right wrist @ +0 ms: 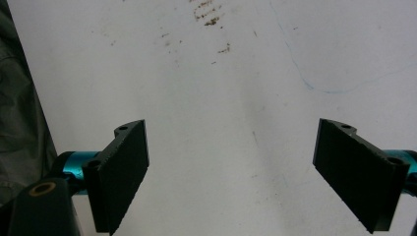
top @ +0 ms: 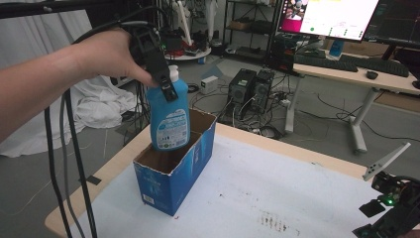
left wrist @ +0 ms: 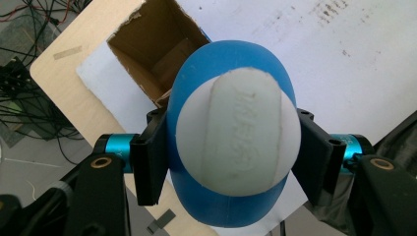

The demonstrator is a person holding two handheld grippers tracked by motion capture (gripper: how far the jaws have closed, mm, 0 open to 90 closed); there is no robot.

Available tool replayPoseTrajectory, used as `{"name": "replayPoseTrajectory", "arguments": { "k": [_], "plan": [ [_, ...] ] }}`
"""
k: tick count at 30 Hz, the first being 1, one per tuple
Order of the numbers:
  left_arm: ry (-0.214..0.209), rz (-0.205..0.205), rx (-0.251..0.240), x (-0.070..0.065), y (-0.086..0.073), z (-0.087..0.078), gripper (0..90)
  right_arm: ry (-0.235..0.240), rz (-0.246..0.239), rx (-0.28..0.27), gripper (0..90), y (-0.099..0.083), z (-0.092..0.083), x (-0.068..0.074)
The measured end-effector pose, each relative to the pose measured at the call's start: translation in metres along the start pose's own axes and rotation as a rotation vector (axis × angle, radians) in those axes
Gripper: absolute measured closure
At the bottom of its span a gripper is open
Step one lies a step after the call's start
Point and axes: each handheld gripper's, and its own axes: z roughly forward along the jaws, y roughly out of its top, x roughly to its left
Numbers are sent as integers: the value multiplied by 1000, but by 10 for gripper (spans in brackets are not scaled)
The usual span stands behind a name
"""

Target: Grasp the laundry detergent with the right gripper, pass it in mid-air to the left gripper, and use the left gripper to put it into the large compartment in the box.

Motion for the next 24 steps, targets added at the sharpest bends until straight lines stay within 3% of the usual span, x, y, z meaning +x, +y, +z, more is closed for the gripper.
{"name": "replayPoseTrajectory", "arguments": {
  "k": [24],
  "plan": [
    [-45,28,101,-7,-19,85,384,-29,21,-16,133,-12,-13,-2]
  ]
}}
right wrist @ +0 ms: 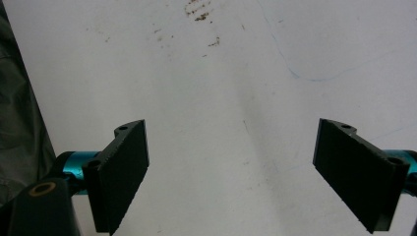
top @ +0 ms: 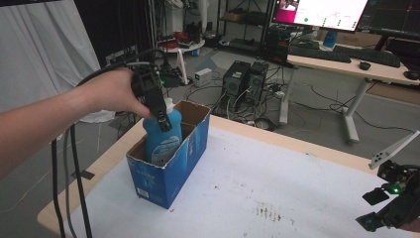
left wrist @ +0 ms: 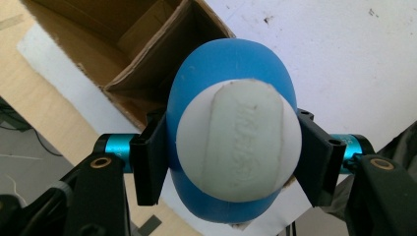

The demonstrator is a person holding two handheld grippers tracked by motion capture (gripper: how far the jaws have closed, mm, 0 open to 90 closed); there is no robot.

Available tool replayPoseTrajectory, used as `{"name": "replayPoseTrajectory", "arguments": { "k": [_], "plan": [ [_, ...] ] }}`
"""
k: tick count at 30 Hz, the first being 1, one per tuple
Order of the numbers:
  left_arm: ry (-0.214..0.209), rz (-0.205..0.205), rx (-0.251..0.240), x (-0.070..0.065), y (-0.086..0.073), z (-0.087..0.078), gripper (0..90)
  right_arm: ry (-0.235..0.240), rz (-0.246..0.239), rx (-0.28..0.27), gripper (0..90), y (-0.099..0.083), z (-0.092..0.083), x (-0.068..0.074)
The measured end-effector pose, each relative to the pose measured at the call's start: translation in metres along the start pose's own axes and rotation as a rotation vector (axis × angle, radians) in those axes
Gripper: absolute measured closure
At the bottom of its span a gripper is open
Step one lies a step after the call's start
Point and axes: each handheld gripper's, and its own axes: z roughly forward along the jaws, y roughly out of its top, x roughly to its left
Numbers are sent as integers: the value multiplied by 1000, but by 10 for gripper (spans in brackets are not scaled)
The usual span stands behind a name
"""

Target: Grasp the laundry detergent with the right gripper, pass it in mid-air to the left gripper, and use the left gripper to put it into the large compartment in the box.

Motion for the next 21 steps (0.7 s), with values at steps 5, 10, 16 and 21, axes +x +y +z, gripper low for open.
{"name": "replayPoseTrajectory", "arguments": {
  "k": [5,10,16,21],
  "plan": [
    [-3,17,19,-1,-2,16,384,-2,-1,-2,133,-2,-1,0],
    [2,43,45,-3,-5,31,383,-10,3,1,133,-4,-1,-1],
    [0,50,58,-5,-7,45,383,-12,10,-6,133,-6,-2,-1],
    [0,59,64,-7,-8,53,383,-13,11,-5,133,-8,-2,-1]
  ]
}}
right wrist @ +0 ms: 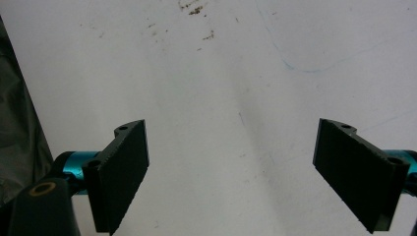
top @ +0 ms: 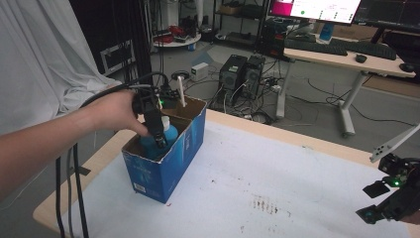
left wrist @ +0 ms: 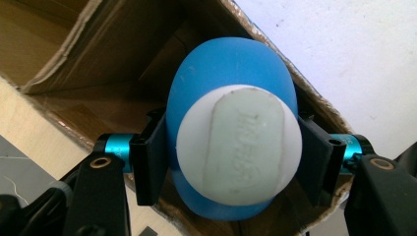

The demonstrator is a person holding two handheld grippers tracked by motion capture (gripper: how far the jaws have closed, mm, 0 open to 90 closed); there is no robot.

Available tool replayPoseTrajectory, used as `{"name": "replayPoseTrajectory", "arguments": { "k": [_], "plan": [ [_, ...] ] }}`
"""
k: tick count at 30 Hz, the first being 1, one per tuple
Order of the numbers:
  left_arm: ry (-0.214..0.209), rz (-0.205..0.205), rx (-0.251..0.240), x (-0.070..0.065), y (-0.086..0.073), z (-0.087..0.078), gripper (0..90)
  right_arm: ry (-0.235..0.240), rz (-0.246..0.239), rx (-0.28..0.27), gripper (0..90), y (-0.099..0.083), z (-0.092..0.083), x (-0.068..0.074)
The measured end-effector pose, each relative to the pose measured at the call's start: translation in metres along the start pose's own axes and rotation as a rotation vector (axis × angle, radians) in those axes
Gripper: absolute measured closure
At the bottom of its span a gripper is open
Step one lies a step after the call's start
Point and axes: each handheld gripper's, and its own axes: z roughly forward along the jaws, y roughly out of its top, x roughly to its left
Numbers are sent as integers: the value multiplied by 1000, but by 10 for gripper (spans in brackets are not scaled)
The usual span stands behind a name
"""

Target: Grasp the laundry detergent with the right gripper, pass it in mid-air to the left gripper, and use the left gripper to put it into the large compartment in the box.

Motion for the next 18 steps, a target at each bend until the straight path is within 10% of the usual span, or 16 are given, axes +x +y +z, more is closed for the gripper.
{"name": "replayPoseTrajectory", "arguments": {
  "k": [18],
  "plan": [
    [4,28,-4,2,-3,14,380,3,9,2,133,-1,1,-2]
  ]
}}
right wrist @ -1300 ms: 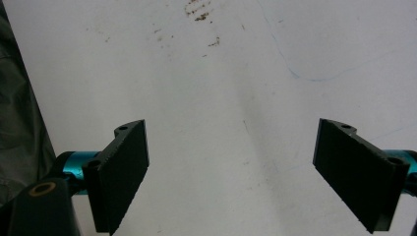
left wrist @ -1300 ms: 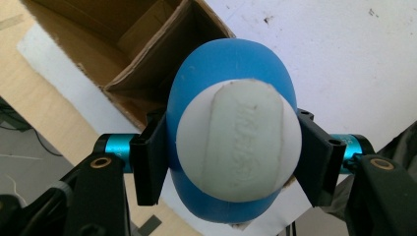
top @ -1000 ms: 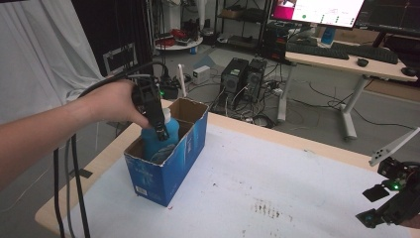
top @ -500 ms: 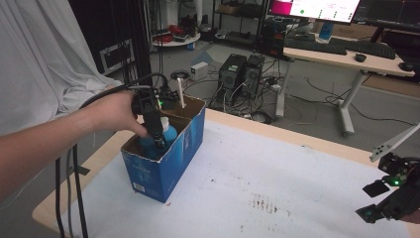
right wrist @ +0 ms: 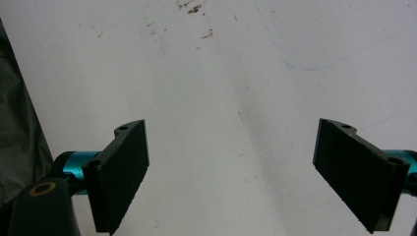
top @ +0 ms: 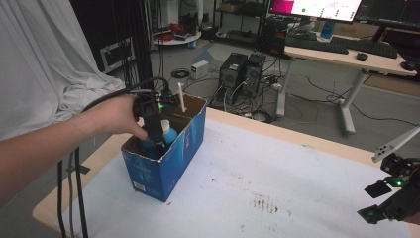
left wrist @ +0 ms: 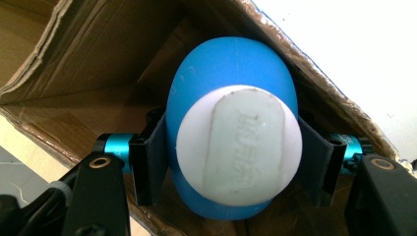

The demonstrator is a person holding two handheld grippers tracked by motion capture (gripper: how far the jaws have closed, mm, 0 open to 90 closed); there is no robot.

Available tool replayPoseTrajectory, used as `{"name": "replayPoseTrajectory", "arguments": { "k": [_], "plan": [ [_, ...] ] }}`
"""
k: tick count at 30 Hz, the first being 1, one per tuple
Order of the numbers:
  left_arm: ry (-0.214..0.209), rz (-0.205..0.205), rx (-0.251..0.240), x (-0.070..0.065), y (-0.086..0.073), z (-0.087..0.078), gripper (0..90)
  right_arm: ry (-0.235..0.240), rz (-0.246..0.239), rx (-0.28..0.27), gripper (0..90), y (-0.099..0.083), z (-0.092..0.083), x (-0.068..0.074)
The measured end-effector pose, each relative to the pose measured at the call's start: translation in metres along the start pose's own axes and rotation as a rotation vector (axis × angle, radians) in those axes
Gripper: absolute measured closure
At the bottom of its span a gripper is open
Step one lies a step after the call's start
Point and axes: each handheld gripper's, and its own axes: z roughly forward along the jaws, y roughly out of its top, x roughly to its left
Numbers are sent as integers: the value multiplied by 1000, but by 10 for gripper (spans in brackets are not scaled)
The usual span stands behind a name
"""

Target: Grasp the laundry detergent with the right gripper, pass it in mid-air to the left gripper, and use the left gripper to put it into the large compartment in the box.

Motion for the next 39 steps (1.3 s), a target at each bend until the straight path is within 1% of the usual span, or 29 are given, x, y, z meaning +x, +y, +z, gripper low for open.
{"name": "replayPoseTrajectory", "arguments": {
  "k": [6,9,13,17,19,23,25,28,29,31,32,34,35,37,38,39],
  "plan": [
    [-7,-6,-7,2,-2,0,377,-1,2,-6,133,0,-1,0],
    [-11,-18,-6,4,-2,0,377,-1,5,-6,133,-1,-1,0],
    [-9,-13,-4,3,-1,1,377,0,7,-4,133,-2,-2,1],
    [-8,-15,-4,4,-1,1,376,-1,9,-4,133,-3,-2,0],
    [0,-17,-1,4,-1,1,375,1,13,-7,133,-5,-1,0],
    [-2,-23,2,5,-1,1,374,1,15,-6,133,-5,-1,0],
    [-2,-18,8,5,-1,1,373,2,18,-3,133,-6,-1,0],
    [-1,-21,22,5,-1,3,328,2,16,-8,133,-6,-2,0],
    [2,-17,26,4,-1,3,327,4,12,-10,133,-6,-2,-1],
    [2,-12,33,4,-1,4,292,4,13,-11,133,-6,-2,-1],
    [10,-9,39,4,-1,4,292,4,15,-9,133,-6,-2,-1],
    [17,-9,40,4,-2,3,242,4,16,-10,133,-6,-2,0],
    [15,-12,38,4,-2,3,238,4,13,-11,133,-6,-2,0],
    [26,-6,34,4,-2,0,235,5,14,-11,133,-7,-2,0],
    [29,-6,31,4,-2,-1,209,5,15,-11,133,-7,-2,0],
    [27,-2,28,4,-2,-2,202,5,14,-13,133,-7,-2,0]
  ]
}}
